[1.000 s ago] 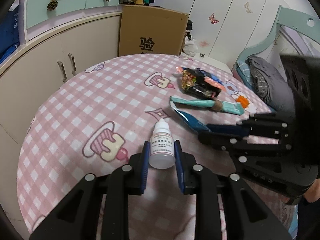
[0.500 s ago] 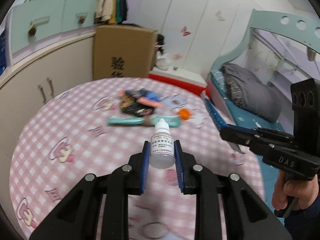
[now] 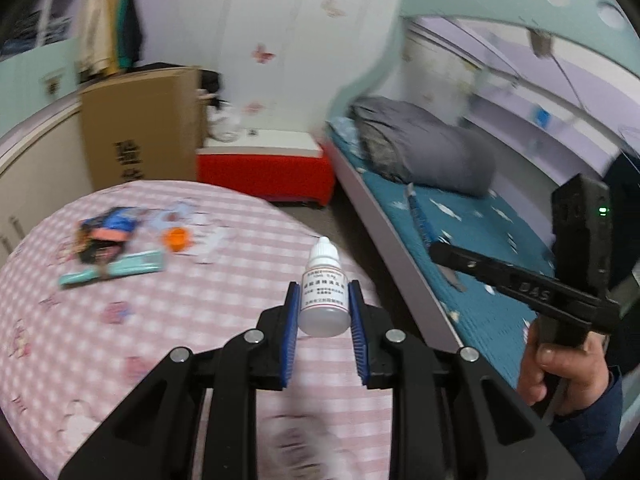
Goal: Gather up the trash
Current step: 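Carry the bottle and blue tube to the bin and release both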
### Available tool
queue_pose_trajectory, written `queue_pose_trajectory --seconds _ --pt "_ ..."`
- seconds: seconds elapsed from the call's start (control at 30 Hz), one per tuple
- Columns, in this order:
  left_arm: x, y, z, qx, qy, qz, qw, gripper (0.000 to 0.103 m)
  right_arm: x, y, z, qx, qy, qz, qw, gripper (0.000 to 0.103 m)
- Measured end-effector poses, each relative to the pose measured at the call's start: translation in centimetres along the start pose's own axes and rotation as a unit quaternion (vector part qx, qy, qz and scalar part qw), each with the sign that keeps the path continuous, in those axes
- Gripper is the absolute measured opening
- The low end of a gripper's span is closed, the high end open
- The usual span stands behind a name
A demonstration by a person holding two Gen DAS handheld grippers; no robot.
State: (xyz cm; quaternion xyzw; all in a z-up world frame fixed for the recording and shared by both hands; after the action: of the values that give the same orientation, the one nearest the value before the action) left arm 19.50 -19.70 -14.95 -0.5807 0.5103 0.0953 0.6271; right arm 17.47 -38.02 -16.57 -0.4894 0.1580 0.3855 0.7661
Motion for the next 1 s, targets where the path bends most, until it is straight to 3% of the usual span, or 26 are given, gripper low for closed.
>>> queue_pose_trajectory --seconds 0.27,0.43,0.87,0.9,0.93,0.97,1.0 --pt "7.7 2.2 -10.0 0.071 0.053 0.079 0.9929 0.023 -1.5 6.1 -10.7 0.112 0.043 0.016 0.993 0.013" --pt "12.3 3.9 -13.6 0.092 0.067 0.131 0.9849 0.023 -0.8 9.7 -15.2 0.167 0.053 0.038 0.984 0.013" --pt "22.1 7.5 -15.7 0.107 0.043 0.243 0.9631 0.024 2.9 15.2 -21.9 0.268 0.039 0.091 0.958 0.015" --pt "22.5 7.5 -15.6 0.109 0.038 0.250 0.9615 0.031 3.3 15.6 -22.4 0.275 0.039 0.095 0.956 0.015" --pt "23.0 7.6 -15.5 0.107 0.031 0.254 0.9606 0.050 3.6 15.8 -22.9 0.282 0.037 0.099 0.954 0.015" --pt "23.3 7.5 -15.3 0.103 0.024 0.257 0.9608 0.062 3.9 16.1 -23.5 0.291 0.034 0.102 0.951 0.019" --pt "23.4 7.5 -14.9 0.098 0.015 0.255 0.9618 0.080 4.3 16.6 -24.1 0.304 0.030 0.105 0.946 0.029"
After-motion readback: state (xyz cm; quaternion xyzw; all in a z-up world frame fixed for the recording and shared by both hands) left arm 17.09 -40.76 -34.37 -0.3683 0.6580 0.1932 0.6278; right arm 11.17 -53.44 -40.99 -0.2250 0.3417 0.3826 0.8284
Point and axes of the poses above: each gripper's, at about its wrist camera, not at the fingertips, and x roughly the way its jaws point, z to its left, y to its underside, the point moved 7 cm from there along x, roughly the way its jaws point, and after that the axes turned 10 degrees about z, right-handed, at the moved point
